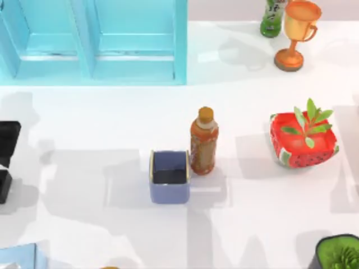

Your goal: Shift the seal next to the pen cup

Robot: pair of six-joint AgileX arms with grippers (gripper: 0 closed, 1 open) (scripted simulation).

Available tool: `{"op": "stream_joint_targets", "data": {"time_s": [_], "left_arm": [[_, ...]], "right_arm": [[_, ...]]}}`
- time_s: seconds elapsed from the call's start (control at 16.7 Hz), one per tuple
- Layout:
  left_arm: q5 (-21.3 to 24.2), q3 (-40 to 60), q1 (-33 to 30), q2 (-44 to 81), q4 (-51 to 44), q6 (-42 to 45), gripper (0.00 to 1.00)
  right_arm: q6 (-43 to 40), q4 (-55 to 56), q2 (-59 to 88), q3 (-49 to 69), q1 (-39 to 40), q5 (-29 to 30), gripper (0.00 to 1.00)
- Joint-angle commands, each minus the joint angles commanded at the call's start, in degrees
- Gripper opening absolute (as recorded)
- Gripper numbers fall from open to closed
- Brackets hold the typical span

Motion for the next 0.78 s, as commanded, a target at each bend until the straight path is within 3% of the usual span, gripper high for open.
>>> {"op": "stream_joint_targets", "data": {"time_s": [0.18, 0.48, 0.78], "left_arm": [[0.0, -4.5, 0.1, 1.6, 5.4, 0.1, 1.00], [0.0, -5.1, 0.1, 1.9, 6.1, 0.2, 1.00], [0.0, -5.1, 0.1, 1.9, 6.1, 0.2, 0.62]], "right_arm": [[0.0, 0.0, 0.0, 0.0, 0.0, 0.0, 1.00], [0.0, 0.0, 0.0, 0.0, 0.0, 0.0, 1.00], [0.0, 0.0, 0.0, 0.0, 0.0, 0.0, 1.00]]}}
